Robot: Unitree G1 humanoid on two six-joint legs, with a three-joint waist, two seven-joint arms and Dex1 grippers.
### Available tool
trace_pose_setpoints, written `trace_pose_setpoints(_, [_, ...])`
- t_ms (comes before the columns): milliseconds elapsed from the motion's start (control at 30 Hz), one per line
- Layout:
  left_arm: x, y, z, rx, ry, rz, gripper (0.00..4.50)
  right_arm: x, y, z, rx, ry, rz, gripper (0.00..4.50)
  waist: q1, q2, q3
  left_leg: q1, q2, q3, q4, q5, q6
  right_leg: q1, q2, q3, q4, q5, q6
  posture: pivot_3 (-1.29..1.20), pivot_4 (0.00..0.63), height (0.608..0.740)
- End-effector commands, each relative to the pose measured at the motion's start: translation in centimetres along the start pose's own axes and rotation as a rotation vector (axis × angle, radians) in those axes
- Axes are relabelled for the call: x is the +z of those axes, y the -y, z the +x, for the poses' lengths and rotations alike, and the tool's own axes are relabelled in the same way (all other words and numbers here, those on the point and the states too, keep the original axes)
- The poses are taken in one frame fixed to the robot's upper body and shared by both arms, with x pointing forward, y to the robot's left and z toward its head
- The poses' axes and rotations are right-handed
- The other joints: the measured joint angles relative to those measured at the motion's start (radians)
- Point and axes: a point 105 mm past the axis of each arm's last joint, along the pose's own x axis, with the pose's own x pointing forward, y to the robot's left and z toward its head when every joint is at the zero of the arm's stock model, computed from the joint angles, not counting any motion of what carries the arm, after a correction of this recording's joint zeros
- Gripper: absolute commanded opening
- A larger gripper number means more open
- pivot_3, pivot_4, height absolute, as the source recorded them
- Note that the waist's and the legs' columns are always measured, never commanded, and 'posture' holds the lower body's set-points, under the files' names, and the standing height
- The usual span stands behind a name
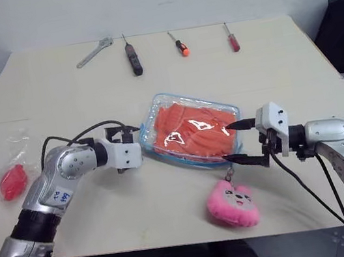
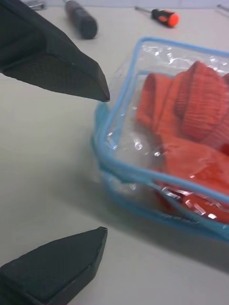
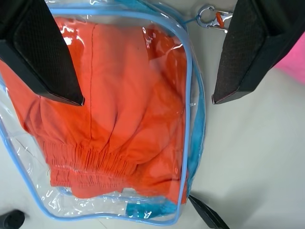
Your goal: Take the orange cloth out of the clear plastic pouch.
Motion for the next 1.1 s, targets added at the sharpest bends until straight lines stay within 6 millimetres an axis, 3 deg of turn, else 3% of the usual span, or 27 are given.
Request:
trace_pose_setpoints(33, [0.3, -0.2, 0.7, -0.015, 0.035, 0.033, 3.66, 0.8, -0.2, -0.2, -0.006, 0.023, -0.022, 4.50, -0.001, 0.000, 0.000, 0.000, 0.000, 0.000, 0.000, 0.000, 0.000, 0.000, 0.000, 0.000, 0.000, 0.000, 0.000, 0.00, 0.150, 0.740])
trace_pose_setpoints(233, [0.0, 1.0, 1.3, -0.095, 0.052, 0.015, 1.91, 0.8, -0.3, -0.4, -0.016, 0.018, -0.018, 4.50, -0.002, 0.000, 0.000, 0.000, 0.000, 0.000, 0.001, 0.000, 0.000, 0.000, 0.001, 0.000, 0.000, 0.000, 0.000, 0.00, 0.150, 0.740])
trace_pose_setpoints(433, [0.1, 1.1, 1.8, -0.050, 0.005, -0.154, 0.16, 0.8, -0.4, -0.6, -0.021, 0.014, -0.019, 4.50, -0.001, 0.000, 0.000, 0.000, 0.000, 0.000, 0.001, 0.000, 0.000, 0.000, 0.000, 0.001, 0.001, 0.000, 0.000, 0.00, 0.150, 0.740])
trace_pose_setpoints(567, [1.3, 0.4, 2.1, 0.071, -0.068, -0.335, 0.16, 0.8, -0.5, -0.7, -0.026, 0.012, -0.019, 4.50, -0.001, 0.000, 0.000, 0.000, 0.000, 0.000, 0.001, 0.000, 0.000, 0.000, 0.000, 0.001, 0.002, 0.000, 0.001, 0.00, 0.150, 0.740])
trace_pose_setpoints(800, [2.7, 1.0, 1.9, 0.144, -0.164, -0.398, 0.16, 0.7, -0.4, -0.6, -0.025, 0.008, -0.027, 4.50, 0.001, 0.000, 0.000, 0.000, 0.000, 0.000, 0.002, 0.000, 0.000, 0.000, 0.001, 0.002, 0.002, 0.001, 0.001, 0.00, 0.150, 0.740])
trace_pose_setpoints(1100, [1.4, 1.9, 0.7, 0.159, -0.238, -0.440, 0.16, 0.3, 0.2, -0.3, 0.002, -0.014, -0.057, 4.50, -0.003, 0.000, 0.000, 0.001, 0.000, 0.001, 0.002, 0.000, 0.000, 0.000, 0.001, 0.003, 0.002, 0.001, 0.001, 0.00, 0.150, 0.740])
